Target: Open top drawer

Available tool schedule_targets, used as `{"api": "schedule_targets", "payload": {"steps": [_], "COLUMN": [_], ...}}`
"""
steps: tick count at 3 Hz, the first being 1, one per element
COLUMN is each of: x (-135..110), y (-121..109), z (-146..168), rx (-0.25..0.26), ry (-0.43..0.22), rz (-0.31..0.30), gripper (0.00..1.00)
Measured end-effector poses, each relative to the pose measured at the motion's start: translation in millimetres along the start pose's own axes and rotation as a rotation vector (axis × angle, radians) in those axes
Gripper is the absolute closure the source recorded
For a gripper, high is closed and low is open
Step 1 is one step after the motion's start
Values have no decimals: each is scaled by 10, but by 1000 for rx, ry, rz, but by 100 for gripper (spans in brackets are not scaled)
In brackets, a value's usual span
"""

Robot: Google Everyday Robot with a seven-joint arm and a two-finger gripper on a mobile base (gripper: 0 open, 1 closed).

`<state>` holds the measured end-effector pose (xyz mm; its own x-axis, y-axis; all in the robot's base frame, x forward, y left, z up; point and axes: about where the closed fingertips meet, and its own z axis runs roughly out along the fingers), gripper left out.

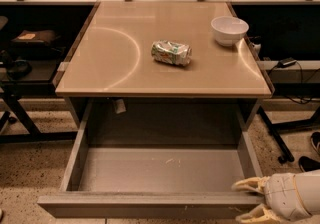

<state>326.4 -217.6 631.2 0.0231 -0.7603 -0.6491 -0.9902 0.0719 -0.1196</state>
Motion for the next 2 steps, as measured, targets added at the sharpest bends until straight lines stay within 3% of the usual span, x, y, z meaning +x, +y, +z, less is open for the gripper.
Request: {"api": "schedule_targets", "payload": {"steps": [1, 2], "x": [0, 0], "y": [0, 0], "z": [0, 0], "rx": [0, 0], "ry": [0, 0], "rz": [0, 0], "gripper": [0, 0]}}
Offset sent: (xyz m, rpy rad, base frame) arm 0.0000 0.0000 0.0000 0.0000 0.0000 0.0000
